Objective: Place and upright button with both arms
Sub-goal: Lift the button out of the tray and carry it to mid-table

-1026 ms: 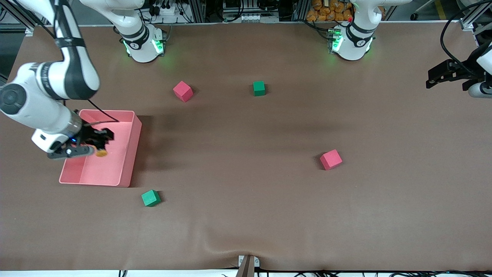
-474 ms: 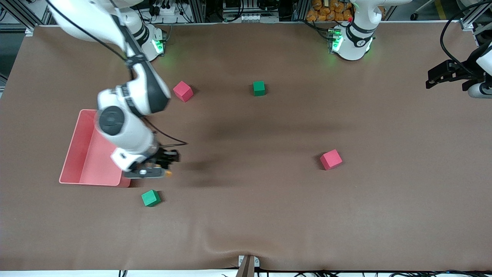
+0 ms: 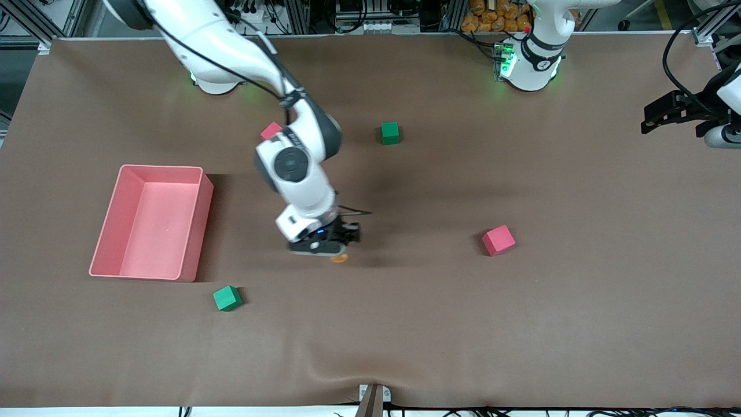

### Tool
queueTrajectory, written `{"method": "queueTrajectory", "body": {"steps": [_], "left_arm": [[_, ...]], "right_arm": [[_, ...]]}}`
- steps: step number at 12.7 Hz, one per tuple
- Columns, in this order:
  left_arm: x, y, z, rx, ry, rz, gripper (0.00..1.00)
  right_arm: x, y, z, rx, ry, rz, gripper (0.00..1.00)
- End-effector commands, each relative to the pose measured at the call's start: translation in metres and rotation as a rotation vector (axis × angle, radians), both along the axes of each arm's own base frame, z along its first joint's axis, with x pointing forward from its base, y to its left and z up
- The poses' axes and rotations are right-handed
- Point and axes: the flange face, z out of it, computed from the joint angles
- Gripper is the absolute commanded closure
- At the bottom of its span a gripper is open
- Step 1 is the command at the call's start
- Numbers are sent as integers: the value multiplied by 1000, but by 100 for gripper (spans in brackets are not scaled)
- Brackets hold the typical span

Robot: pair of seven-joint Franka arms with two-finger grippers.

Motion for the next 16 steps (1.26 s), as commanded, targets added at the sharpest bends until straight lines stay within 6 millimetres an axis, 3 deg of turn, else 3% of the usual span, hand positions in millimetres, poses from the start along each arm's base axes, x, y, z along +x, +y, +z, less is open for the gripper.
{"method": "queueTrajectory", "body": {"steps": [1,4,5,7,8,9,10,13,16], "left_arm": [[0,-1,0,-13,9,3,0],[0,0,-2,-13,13,3,0],[0,-1,0,-13,10,1,0],[4,-5,-7,-13,22,-6,0],[4,-5,-8,-13,24,-7,0],[4,-6,-8,-13,26,-8,0],[4,-6,-10,-13,29,-8,0],[8,-7,-15,-13,38,-11,0],[10,-19,-20,-12,47,-28,0]], "right_arm": [[-23,50,-11,0,-11,1,96],[-44,93,-47,8,6,-12,88],[-49,101,-59,0,8,-16,88],[-60,112,-85,-45,-11,14,76],[-63,115,-92,-60,-18,22,66],[-66,118,-92,-63,-20,29,15],[-64,117,-87,-63,-22,28,0],[-51,113,-38,-37,-45,8,0],[-30,90,11,-65,-40,-35,0]]}}
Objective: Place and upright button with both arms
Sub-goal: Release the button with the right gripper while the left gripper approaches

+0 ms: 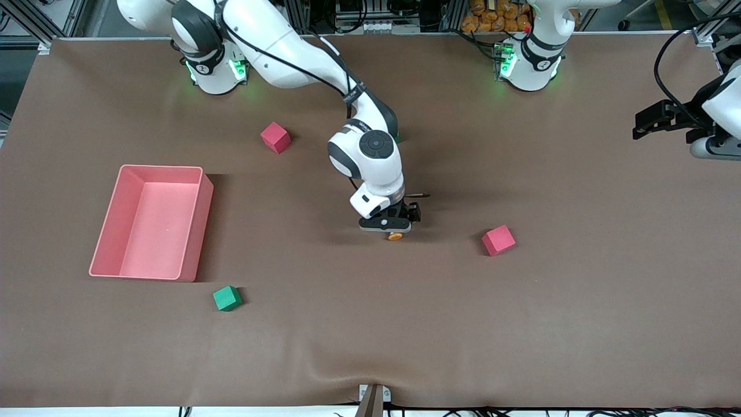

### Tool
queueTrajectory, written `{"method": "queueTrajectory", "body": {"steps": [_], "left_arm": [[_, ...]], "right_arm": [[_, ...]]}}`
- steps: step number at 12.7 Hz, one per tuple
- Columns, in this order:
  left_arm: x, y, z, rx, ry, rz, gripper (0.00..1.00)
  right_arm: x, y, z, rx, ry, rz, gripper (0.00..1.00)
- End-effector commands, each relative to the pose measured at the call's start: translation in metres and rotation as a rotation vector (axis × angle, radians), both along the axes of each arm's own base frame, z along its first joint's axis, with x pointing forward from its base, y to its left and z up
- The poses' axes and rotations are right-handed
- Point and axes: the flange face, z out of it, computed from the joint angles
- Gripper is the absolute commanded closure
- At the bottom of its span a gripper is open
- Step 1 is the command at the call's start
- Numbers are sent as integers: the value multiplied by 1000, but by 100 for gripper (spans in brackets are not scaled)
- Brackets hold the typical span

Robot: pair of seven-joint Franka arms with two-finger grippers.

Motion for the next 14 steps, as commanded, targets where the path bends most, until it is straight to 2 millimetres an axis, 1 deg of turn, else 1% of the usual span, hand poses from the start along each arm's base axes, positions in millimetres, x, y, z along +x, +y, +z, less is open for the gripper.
{"method": "queueTrajectory", "body": {"steps": [1,2,3,4,6,7,8,9,10,11,12,13,14], "left_arm": [[6,-10,-8,-11,24,-6,0],[8,-14,-9,-11,24,-8,0],[11,-24,-16,-9,36,-23,0],[12,-40,-22,-9,47,-40,0],[20,-73,-45,-20,89,19,0],[28,-88,-53,-23,101,39,0],[36,-104,-66,-38,122,28,0],[41,-120,-83,-59,155,23,0],[41,-141,-95,-48,175,26,0],[41,-162,-103,-35,178,46,0],[43,-187,-112,-18,183,59,0],[40,-207,-121,-3,194,59,0],[42,-215,-130,-1,197,56,0]], "right_arm": [[25,-41,58,-75,23,-67,0],[36,-66,68,-132,71,-62,0],[44,-91,78,-186,116,-38,0],[59,-129,86,-246,170,-14,0],[79,-199,90,-331,318,106,0],[83,-229,88,-361,403,133,0],[86,-256,85,-378,478,178,0],[90,-288,81,-379,550,235,0],[92,-319,82,-370,605,266,0],[91,-352,81,-355,639,258,0],[88,-380,80,-337,665,261,0],[87,-405,85,-315,676,275,0],[84,-426,97,-294,676,284,0]]}}
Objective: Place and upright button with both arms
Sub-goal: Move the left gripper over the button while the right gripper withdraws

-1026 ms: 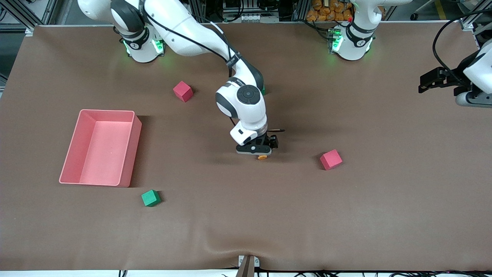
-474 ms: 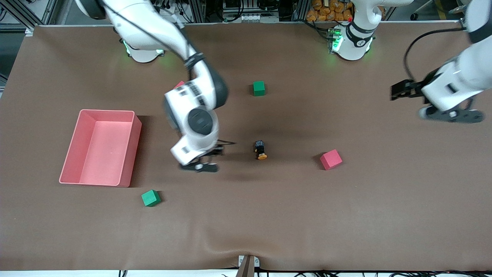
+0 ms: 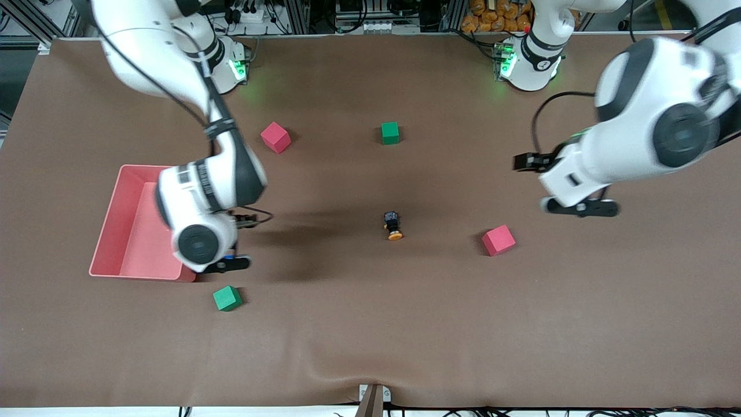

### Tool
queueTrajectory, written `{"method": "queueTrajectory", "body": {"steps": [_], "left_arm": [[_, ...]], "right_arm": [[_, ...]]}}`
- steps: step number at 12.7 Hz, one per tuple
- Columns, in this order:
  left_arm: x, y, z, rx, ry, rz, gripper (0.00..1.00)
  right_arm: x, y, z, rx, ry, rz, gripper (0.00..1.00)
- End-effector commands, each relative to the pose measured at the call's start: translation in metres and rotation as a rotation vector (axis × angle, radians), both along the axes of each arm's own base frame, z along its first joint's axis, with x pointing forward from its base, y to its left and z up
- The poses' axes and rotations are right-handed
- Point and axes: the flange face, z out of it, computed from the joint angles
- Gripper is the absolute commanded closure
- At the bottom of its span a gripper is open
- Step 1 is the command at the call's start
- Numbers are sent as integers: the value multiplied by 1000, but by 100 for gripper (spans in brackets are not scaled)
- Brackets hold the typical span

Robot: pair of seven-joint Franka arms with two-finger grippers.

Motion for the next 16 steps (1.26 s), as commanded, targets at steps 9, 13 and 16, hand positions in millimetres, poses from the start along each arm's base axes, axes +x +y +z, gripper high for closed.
{"method": "queueTrajectory", "body": {"steps": [9,13,16], "left_arm": [[8,-163,-110,22,-114,180,0],[1,-206,-150,28,-161,290,0],[5,-210,-162,30,-178,375,0]], "right_arm": [[-75,-212,113,176,-48,-101,0],[-120,-221,157,196,-171,-103,0],[-129,-247,194,214,-238,-71,0]]}}
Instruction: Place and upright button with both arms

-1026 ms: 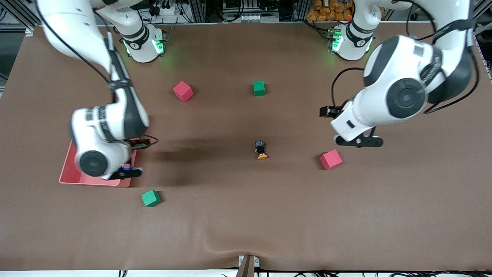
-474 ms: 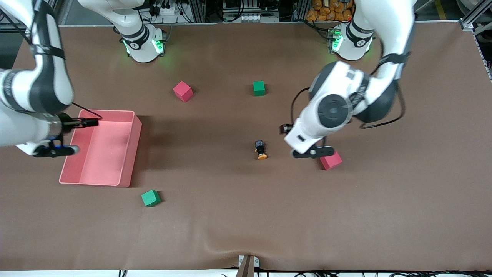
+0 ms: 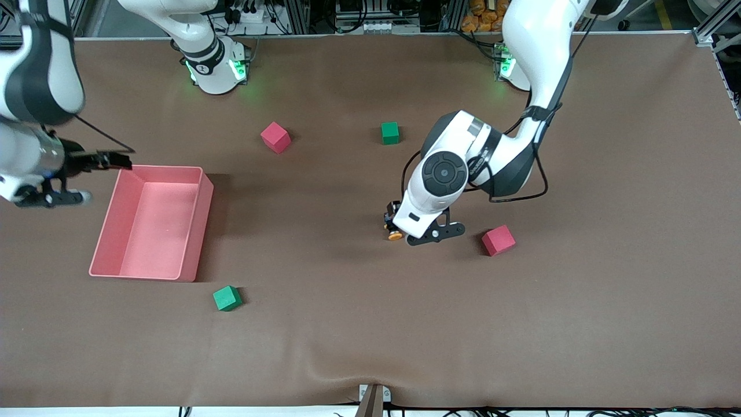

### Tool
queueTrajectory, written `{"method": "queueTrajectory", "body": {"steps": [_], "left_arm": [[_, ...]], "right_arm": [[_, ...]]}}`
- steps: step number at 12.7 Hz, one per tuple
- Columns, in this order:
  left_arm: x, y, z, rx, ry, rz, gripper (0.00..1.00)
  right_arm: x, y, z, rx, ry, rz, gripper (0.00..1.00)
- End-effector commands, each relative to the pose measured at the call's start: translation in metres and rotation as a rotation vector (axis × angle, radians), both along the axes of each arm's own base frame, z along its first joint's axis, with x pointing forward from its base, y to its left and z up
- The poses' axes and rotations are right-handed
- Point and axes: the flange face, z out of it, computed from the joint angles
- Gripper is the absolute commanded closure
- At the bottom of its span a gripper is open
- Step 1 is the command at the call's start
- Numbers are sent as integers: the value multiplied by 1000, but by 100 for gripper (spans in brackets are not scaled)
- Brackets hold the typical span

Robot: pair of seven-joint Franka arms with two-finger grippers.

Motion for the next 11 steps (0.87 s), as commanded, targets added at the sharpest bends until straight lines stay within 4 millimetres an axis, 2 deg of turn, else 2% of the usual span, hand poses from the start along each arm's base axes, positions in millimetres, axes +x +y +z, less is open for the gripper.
{"method": "queueTrajectory", "body": {"steps": [1,2,3,4,5,7,8,9,11], "left_arm": [[10,0,3,-20,-10,66,0],[12,3,-3,-37,13,82,0],[5,-7,-19,-27,32,76,0],[-13,-34,-37,-23,27,42,0],[-12,-42,-50,-39,-2,31,0],[-9,-50,-97,-70,-10,44,0],[-6,-59,-106,-87,-16,48,0],[-6,-61,-117,-84,-11,43,0],[-3,-55,-122,-88,-9,-34,0]], "right_arm": [[-20,-38,27,17,-67,16,0],[-20,-49,35,16,-82,10,0],[-18,-51,48,15,-90,5,0],[-13,-42,72,7,-112,11,0],[-8,-28,88,2,-125,32,0],[0,-5,116,-11,-182,27,0],[5,13,131,-18,-209,32,0],[11,20,136,-26,-222,4,0],[9,22,148,-31,-237,-30,0]]}}
